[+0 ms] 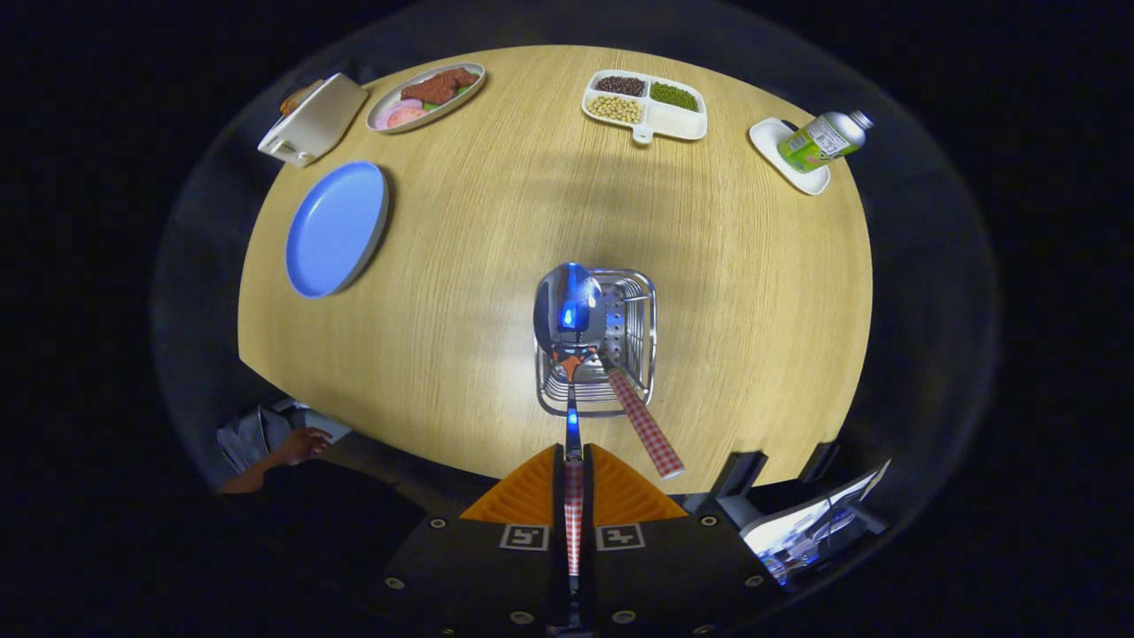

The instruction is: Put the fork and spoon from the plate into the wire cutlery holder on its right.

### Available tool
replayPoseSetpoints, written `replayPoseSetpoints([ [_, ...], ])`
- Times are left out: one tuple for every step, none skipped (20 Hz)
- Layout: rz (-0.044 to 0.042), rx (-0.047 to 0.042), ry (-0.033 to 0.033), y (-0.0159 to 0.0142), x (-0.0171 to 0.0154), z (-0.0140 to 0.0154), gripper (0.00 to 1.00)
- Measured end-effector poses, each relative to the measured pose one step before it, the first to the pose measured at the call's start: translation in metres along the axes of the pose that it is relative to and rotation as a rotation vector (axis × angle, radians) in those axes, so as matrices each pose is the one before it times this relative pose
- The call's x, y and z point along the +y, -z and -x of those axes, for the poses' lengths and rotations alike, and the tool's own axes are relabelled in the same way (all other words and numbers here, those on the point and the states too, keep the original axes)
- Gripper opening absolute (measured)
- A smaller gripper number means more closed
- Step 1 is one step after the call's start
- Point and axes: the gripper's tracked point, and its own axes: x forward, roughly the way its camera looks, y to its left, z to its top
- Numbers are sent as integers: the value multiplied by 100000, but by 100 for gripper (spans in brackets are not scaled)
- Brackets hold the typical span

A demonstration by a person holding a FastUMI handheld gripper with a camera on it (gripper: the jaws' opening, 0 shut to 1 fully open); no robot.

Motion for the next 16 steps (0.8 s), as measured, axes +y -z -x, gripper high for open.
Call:
replayPoseSetpoints([
  [2101,3506,-1565,215,49,-145,5],
  [2747,4033,-1521,121,13,-84,5],
  [2405,3515,-259,272,93,-111,5],
  [2794,3879,686,13,-339,-14,6],
  [2610,3646,1026,56,-441,-296,5],
  [1863,3693,841,-35,-349,-158,5],
  [1702,3050,528,-264,-346,-128,5],
  [1452,2615,374,-247,-313,-63,5],
  [1034,2248,-60,-137,45,59,5],
  [789,2176,-571,-316,8,146,5],
  [853,1697,-813,-268,-63,115,5],
  [1030,1404,-169,-482,-216,113,5],
  [1475,1629,551,-383,-294,30,5],
  [1597,2112,427,-371,-271,128,5],
  [1238,2243,636,-101,-157,100,5],
  [2035,2026,588,-178,-222,147,5],
])
